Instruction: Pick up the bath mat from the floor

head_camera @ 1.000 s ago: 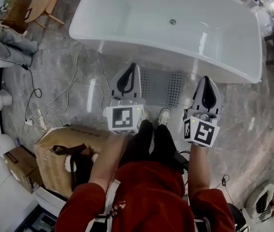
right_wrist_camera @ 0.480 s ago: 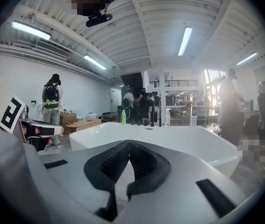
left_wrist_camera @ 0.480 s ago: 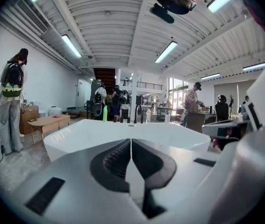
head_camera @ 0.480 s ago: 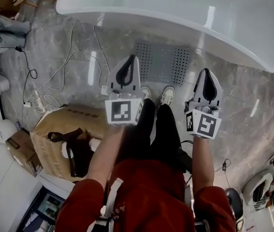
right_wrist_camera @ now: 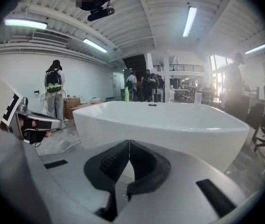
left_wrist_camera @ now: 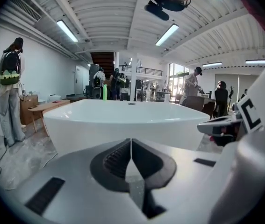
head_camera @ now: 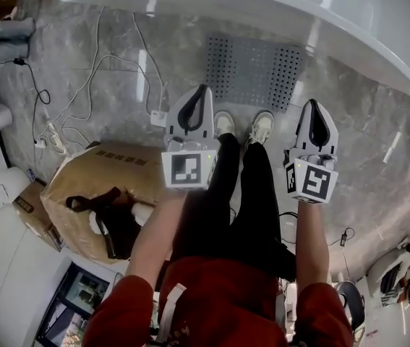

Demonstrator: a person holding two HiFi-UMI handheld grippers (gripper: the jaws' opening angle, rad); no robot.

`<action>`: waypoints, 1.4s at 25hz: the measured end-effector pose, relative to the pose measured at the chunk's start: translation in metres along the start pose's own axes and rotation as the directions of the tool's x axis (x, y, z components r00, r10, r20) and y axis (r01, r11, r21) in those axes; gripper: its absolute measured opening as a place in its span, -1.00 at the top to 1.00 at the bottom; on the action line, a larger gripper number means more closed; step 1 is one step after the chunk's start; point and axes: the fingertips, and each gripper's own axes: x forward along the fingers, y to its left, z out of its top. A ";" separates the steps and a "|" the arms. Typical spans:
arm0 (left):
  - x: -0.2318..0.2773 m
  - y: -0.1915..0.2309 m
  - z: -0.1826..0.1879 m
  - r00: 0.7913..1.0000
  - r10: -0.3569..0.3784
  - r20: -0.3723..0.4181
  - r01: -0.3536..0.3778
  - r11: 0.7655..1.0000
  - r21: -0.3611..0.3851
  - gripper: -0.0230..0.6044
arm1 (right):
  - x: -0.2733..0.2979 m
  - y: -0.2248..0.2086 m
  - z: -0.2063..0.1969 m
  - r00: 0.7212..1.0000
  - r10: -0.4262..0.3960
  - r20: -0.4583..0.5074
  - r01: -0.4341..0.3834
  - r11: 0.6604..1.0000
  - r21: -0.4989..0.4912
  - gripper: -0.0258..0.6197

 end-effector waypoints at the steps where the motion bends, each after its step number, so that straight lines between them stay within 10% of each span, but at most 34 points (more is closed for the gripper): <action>1: 0.004 0.001 -0.012 1.000 0.001 -0.012 -0.001 1.000 -0.004 0.87 | 0.004 0.000 -0.012 1.000 0.005 -0.015 -0.005 1.000 -0.004 0.88; 35: 0.145 0.029 -0.320 0.972 0.033 -0.232 -0.040 0.999 -0.026 0.87 | 0.134 0.008 -0.314 0.955 0.105 -0.276 -0.114 0.993 -0.017 0.88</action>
